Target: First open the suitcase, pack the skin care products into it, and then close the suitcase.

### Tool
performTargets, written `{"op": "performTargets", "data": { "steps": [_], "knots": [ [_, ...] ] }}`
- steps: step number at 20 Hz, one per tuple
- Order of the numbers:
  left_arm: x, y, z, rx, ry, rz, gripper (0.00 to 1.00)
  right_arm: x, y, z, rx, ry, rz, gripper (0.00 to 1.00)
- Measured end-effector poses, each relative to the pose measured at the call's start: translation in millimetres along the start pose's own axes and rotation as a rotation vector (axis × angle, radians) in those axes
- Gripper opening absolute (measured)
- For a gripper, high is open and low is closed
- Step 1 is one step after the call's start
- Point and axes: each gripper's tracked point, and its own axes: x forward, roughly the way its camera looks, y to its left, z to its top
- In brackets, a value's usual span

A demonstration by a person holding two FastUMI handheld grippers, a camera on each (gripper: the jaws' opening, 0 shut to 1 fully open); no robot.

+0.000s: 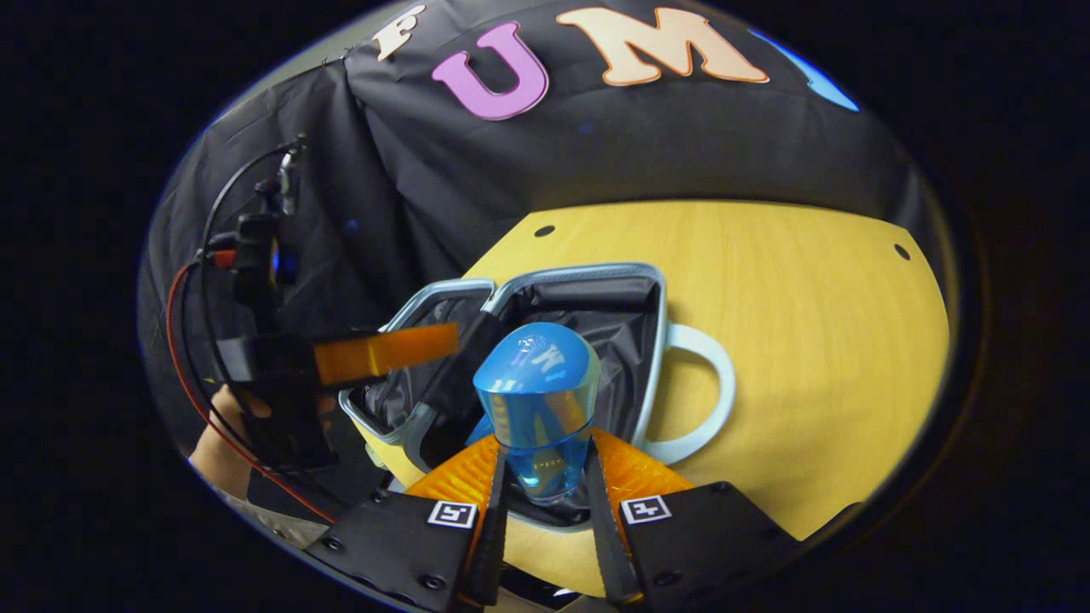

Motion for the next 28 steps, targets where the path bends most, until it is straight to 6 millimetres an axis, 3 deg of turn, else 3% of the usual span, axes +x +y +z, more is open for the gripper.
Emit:
{"op": "performTargets", "data": {
  "steps": [1,5,8,9,13,14,15,17,18,20,22,23,24,28],
  "knots": [
    [-6,16,0,-0.013,-0.007,0.018,0.94,9,4,-7,0.008,0.022,0.002,0.47],
    [-25,74,-2,-0.066,-0.017,0.102,0.94,43,10,-29,0.033,0.089,-0.026,0.43],
    [-37,115,-5,-0.113,-0.017,0.158,0.94,57,5,-36,0.015,0.111,-0.084,0.47],
    [-41,128,-6,-0.123,-0.017,0.176,0.94,59,3,-37,0.008,0.115,-0.102,0.43],
    [-45,174,-7,-0.153,-0.015,0.237,0.94,68,2,-23,0.034,0.079,-0.122,0.51],
    [-43,185,-7,-0.158,-0.012,0.255,0.9,66,1,-17,0.045,0.066,-0.131,0.52],
    [-43,198,-7,-0.163,-0.011,0.276,0.94,67,1,-8,0.054,0.045,-0.13,0.46],
    [-46,217,-4,-0.168,-0.014,0.306,0.94,67,3,9,0.049,0.002,-0.128,0.59],
    [-46,228,-2,-0.17,-0.017,0.322,0.91,65,4,18,0.035,-0.023,-0.13,0.74],
    [-45,251,2,-0.179,-0.021,0.358,0.94,59,7,33,0.002,-0.075,-0.131,0.99],
    [-43,273,6,-0.207,-0.024,0.387,0.94,54,12,44,-0.022,-0.111,-0.13,0.98],
    [-42,284,7,-0.223,-0.024,0.399,0.94,52,14,47,-0.034,-0.122,-0.132,0.92],
    [-40,294,8,-0.236,-0.025,0.411,0.94,50,15,50,-0.046,-0.132,-0.137,0.98],
    [-22,330,-10,-0.255,0.043,0.44,0.94,42,13,58,-0.069,-0.151,-0.165,0.98]
  ]
}}
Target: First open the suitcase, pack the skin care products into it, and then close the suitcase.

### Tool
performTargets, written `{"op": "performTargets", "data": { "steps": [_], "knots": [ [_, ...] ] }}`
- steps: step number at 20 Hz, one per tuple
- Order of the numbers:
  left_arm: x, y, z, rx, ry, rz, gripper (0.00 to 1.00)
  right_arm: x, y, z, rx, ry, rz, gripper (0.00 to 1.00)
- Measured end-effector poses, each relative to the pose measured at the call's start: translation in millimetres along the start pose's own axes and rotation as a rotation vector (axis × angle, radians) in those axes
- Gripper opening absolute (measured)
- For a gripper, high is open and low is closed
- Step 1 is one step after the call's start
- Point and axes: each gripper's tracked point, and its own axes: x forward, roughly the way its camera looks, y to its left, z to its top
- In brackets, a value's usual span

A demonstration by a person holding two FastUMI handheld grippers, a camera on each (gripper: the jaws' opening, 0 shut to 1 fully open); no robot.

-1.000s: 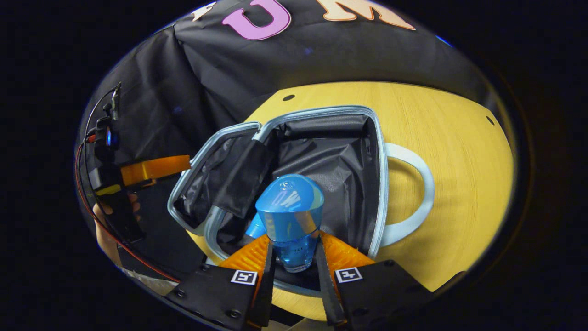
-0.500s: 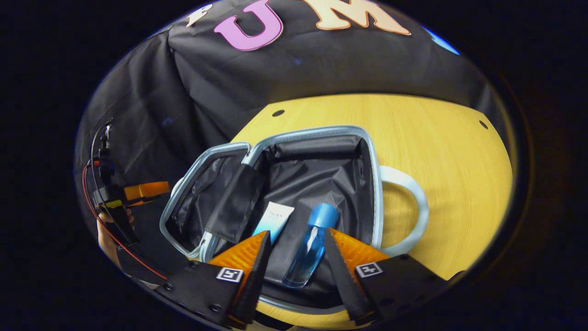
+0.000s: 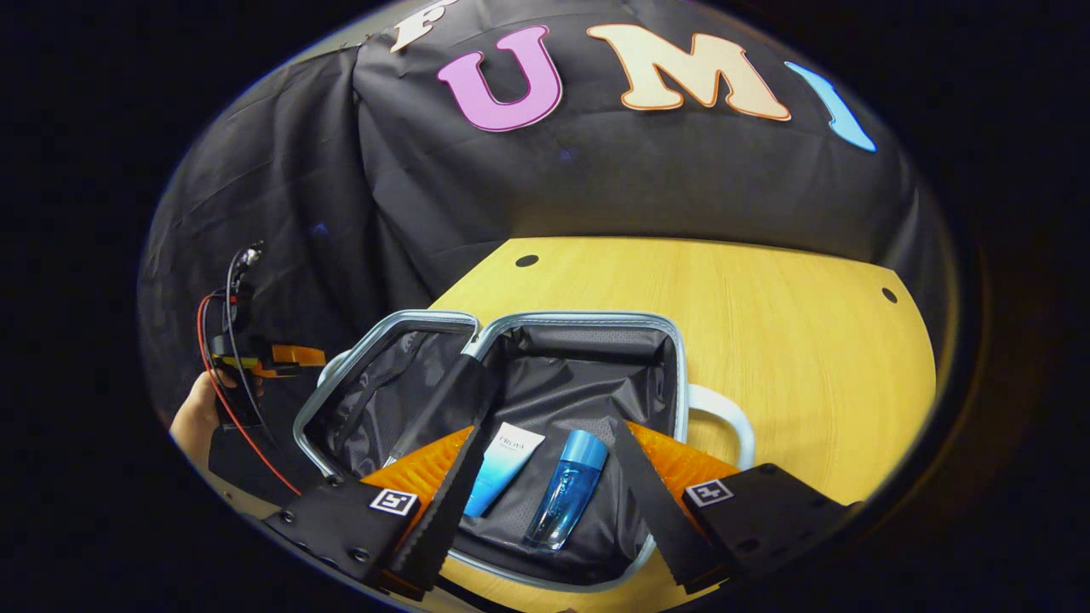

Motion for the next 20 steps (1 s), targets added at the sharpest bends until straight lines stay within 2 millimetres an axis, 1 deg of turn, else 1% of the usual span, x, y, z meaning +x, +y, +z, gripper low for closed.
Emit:
{"op": "performTargets", "data": {
  "steps": [2,4,6,7,8,9,11,12,13,14,16,17,18,19,20],
  "knots": [
    [16,5,-9,0.001,0.043,0.014,0.94,-2,-4,2,0.011,-0.001,-0.016,0.98],
    [27,8,-18,-0.001,0.083,0.011,0.93,-5,-8,7,0.023,-0.011,-0.032,0.98],
    [32,16,-22,-0.002,0.121,0.01,0.92,-8,-14,10,0.032,-0.024,-0.046,0.98],
    [35,19,-23,-0.003,0.129,0.015,0.88,-10,-15,12,0.04,-0.03,-0.05,0.98],
    [37,17,-23,-0.01,0.139,0.004,0.83,-11,-16,15,0.043,-0.038,-0.053,0.98],
    [38,10,-25,-0.016,0.143,-0.012,0.71,-13,-18,16,0.041,-0.043,-0.055,0.98],
    [46,-5,-31,-0.014,0.159,-0.046,0.43,-17,-21,18,0.03,-0.056,-0.056,0.98],
    [45,-9,-33,-0.009,0.175,-0.046,0.33,-19,-23,19,0.024,-0.062,-0.058,0.98],
    [46,-8,-33,0.007,0.186,-0.034,0.12,-22,-26,19,0.018,-0.069,-0.062,0.98],
    [45,-8,-31,0.015,0.186,-0.026,0.12,-25,-29,20,0.016,-0.078,-0.066,0.98],
    [37,-14,-22,0.013,0.156,-0.03,0.07,-33,-33,22,0.014,-0.097,-0.059,0.98],
    [29,-17,-16,0.004,0.13,-0.029,0.03,-37,-36,21,0.009,-0.1,-0.055,0.98],
    [19,-20,-8,0.007,0.096,-0.024,0.02,-40,-39,23,0.002,-0.105,-0.05,0.98],
    [9,-18,0,0.022,0.059,-0.013,0.01,-43,-42,26,-0.008,-0.117,-0.048,0.98],
    [-2,-19,12,0.048,0.014,-0.009,0.01,-46,-46,31,-0.017,-0.129,-0.042,0.98]
  ]
}}
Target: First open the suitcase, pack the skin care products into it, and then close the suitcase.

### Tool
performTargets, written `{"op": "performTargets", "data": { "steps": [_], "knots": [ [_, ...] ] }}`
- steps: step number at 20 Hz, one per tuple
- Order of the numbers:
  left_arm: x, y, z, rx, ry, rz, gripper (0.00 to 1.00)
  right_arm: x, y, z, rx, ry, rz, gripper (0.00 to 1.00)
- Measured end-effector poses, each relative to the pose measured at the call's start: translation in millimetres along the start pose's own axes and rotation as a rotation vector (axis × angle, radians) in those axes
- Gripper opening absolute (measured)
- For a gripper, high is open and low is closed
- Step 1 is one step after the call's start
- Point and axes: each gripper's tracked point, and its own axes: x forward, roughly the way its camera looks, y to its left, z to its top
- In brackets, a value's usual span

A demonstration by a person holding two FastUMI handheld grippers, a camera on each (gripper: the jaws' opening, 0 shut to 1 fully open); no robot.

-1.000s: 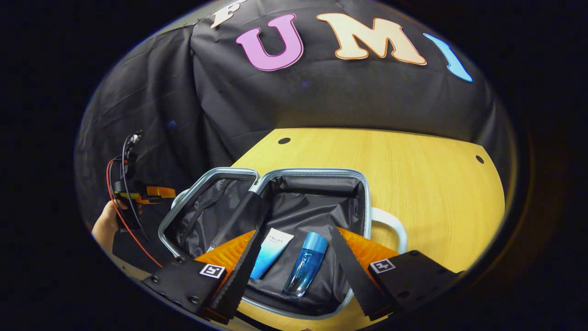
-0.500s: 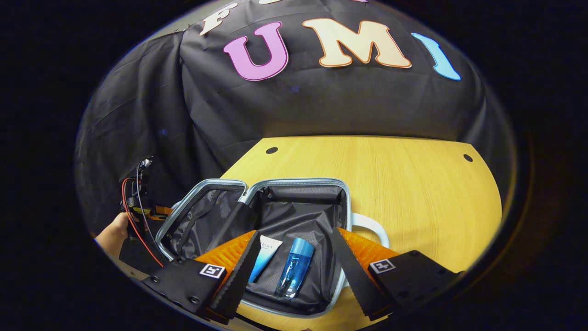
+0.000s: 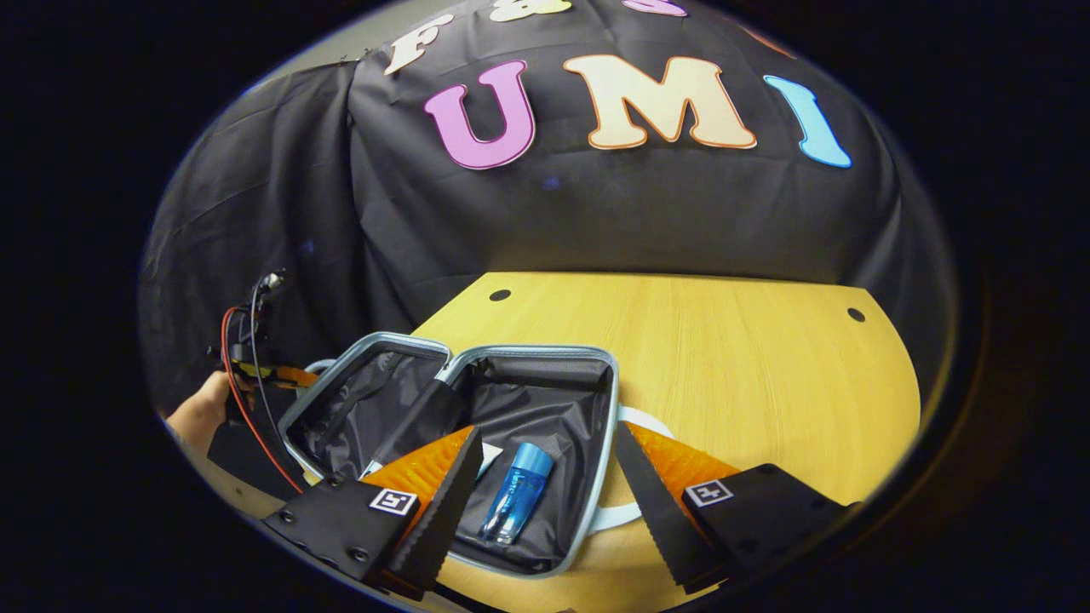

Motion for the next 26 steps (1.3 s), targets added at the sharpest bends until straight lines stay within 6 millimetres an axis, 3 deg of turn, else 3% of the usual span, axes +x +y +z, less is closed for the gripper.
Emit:
{"op": "performTargets", "data": {
  "steps": [5,9,15,21,24,26],
  "knots": [
    [-68,-24,44,0.02,-0.124,0.0,0.01,-13,-8,8,-0.03,-0.018,0.078,0.98],
    [-121,-53,63,0.053,-0.193,-0.015,0.0,-26,-18,18,-0.037,-0.043,0.116,0.98],
    [-179,-130,88,0.13,-0.297,-0.114,0.0,-42,-38,26,-0.032,-0.064,0.13,0.98],
    [-213,-208,90,0.205,-0.334,-0.218,0.02,-54,-58,25,-0.013,-0.07,0.129,0.98],
    [-232,-261,85,0.238,-0.352,-0.33,0.0,-60,-69,26,0.0,-0.076,0.124,0.98],
    [-234,-293,80,0.258,-0.349,-0.38,0.0,-63,-78,29,0.006,-0.084,0.114,0.98]
  ]
}}
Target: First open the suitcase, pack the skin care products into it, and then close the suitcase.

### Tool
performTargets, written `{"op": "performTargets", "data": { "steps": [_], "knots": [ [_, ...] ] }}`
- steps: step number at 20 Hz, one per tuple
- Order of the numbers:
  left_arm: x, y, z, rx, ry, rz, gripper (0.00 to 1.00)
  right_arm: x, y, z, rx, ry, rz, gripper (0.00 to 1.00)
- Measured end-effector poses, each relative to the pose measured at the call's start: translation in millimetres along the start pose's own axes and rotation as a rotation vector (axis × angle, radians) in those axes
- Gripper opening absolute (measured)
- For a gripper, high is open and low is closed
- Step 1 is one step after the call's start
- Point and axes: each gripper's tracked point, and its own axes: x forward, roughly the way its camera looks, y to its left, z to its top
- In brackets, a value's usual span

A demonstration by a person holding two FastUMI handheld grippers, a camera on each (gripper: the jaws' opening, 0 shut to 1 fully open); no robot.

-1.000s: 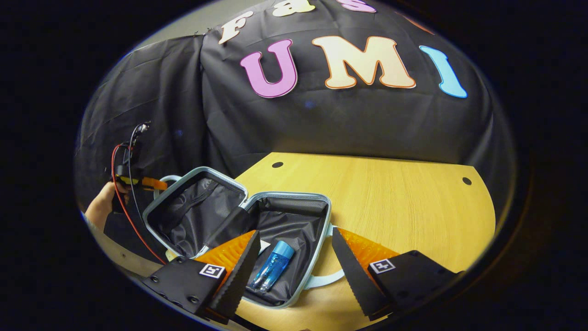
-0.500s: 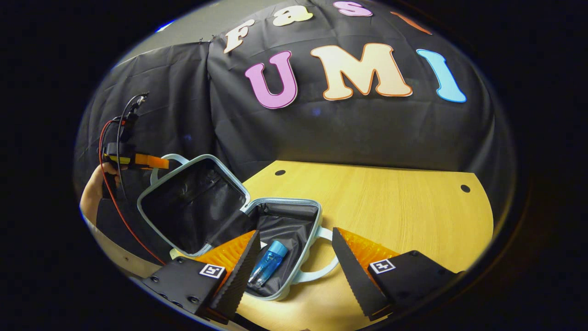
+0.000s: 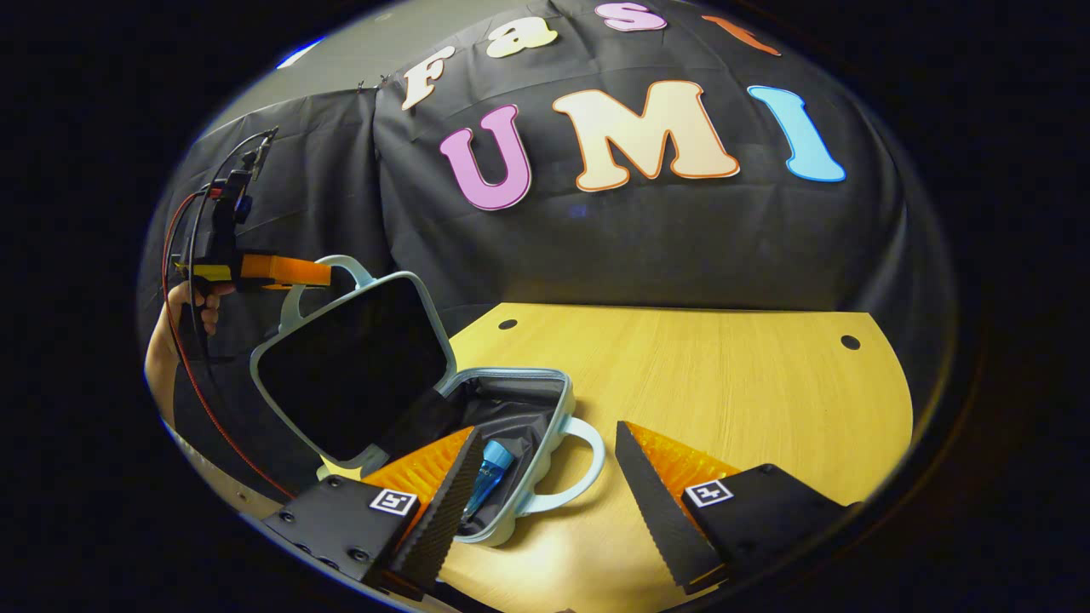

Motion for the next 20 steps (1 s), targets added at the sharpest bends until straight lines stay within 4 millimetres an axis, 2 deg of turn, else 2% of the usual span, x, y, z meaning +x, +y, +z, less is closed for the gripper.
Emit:
{"op": "performTargets", "data": {
  "steps": [1,2,4,6,10,11,17,20],
  "knots": [
    [4,-15,0,0.004,0.0,-0.028,0.02,-3,-4,1,0.004,-0.004,-0.006,0.98],
    [6,-32,-1,0.009,0.001,-0.062,0.0,-6,-11,3,0.008,-0.008,-0.014,0.98],
    [8,-61,-4,0.006,0.007,-0.125,0.02,-12,-22,3,0.016,-0.012,-0.032,0.98],
    [14,-89,-10,0.003,0.021,-0.184,0.0,-18,-33,2,0.021,-0.014,-0.054,0.98],
    [24,-136,-35,-0.014,0.074,-0.274,0.02,-32,-55,1,0.031,-0.02,-0.096,0.98],
    [28,-148,-43,-0.02,0.089,-0.294,0.0,-35,-60,1,0.034,-0.023,-0.106,0.98],
    [41,-196,-88,0.005,0.185,-0.364,0.0,-58,-90,-3,0.047,-0.027,-0.161,0.98],
    [49,-213,-113,0.017,0.238,-0.379,0.0,-68,-104,-5,0.054,-0.027,-0.184,0.98]
  ]
}}
